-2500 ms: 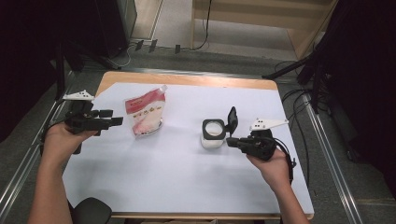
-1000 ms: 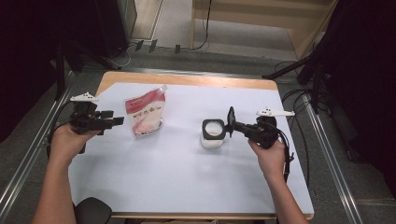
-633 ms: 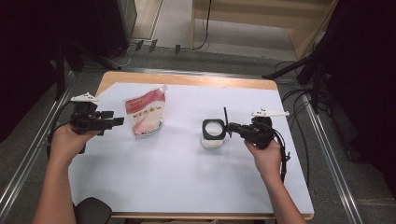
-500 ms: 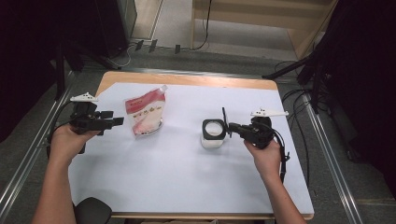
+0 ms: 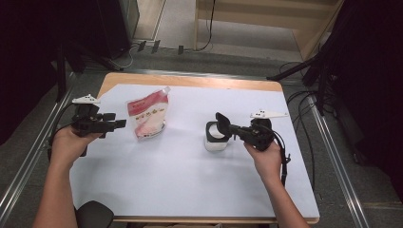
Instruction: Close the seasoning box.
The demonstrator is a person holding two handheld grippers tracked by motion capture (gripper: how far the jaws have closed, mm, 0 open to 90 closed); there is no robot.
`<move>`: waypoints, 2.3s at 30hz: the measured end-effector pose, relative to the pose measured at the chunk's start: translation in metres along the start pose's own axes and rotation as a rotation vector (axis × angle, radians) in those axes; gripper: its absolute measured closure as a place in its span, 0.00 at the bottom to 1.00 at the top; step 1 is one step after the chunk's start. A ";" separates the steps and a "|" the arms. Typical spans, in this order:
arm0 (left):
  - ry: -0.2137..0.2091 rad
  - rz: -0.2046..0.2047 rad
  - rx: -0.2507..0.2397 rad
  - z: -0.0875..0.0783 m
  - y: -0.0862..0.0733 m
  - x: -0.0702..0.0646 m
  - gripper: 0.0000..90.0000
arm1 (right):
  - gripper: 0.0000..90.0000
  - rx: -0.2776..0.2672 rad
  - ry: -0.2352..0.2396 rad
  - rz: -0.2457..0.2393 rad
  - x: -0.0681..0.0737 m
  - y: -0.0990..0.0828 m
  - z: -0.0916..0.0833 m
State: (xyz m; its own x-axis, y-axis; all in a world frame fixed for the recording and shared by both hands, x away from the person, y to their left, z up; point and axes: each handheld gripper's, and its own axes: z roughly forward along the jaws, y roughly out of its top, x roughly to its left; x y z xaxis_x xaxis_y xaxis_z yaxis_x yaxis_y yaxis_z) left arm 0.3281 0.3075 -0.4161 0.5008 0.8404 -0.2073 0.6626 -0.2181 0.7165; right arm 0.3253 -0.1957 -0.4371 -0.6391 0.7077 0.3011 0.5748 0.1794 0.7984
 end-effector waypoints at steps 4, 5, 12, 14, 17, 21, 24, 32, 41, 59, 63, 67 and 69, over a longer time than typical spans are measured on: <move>0.000 -0.005 -0.002 0.000 0.000 0.000 0.44 | 1.00 0.009 0.000 -0.012 0.002 -0.001 0.004; -0.001 -0.004 -0.001 0.000 0.000 0.001 0.44 | 1.00 0.013 -0.001 -0.014 0.003 -0.001 0.005; 0.003 -0.001 0.002 0.000 0.000 0.002 0.44 | 1.00 0.040 0.001 -0.031 0.007 -0.002 0.011; 0.003 0.000 0.001 0.000 0.000 0.002 0.44 | 1.00 0.049 -0.001 -0.033 0.009 -0.003 0.013; 0.000 -0.001 0.002 0.000 0.000 0.002 0.44 | 1.00 0.051 0.001 -0.039 0.010 -0.004 0.015; -0.003 -0.003 0.009 0.000 0.000 0.001 0.44 | 0.98 0.046 0.003 -0.042 0.010 -0.004 0.015; -0.003 -0.004 0.006 0.001 0.000 0.001 0.44 | 0.94 0.045 0.009 -0.045 0.010 -0.004 0.015; -0.002 -0.002 0.010 0.001 -0.001 0.001 0.43 | 0.78 0.018 0.016 -0.046 0.007 -0.002 0.008; -0.005 -0.002 0.011 0.002 -0.001 0.001 0.43 | 0.67 -0.016 0.009 -0.044 0.000 -0.002 -0.001; -0.008 0.007 0.022 0.005 0.001 0.000 0.43 | 0.44 -0.068 -0.060 -0.058 -0.029 -0.011 -0.028; -0.008 0.005 0.022 0.006 0.001 0.001 0.43 | 0.37 -0.077 -0.098 -0.068 -0.034 -0.015 -0.032; -0.008 0.002 0.023 0.007 0.001 0.000 0.43 | 0.34 -0.084 -0.135 -0.076 -0.040 -0.020 -0.033; -0.008 0.006 0.024 0.007 0.001 0.000 0.43 | 0.33 -0.084 -0.147 -0.070 -0.042 -0.023 -0.034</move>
State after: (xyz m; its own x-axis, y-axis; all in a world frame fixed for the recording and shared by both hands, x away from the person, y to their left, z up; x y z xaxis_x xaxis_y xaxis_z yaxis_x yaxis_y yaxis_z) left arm 0.3328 0.3035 -0.4203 0.5092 0.8349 -0.2087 0.6727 -0.2349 0.7017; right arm 0.3219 -0.2532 -0.4502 -0.5908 0.7889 0.1690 0.4832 0.1782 0.8572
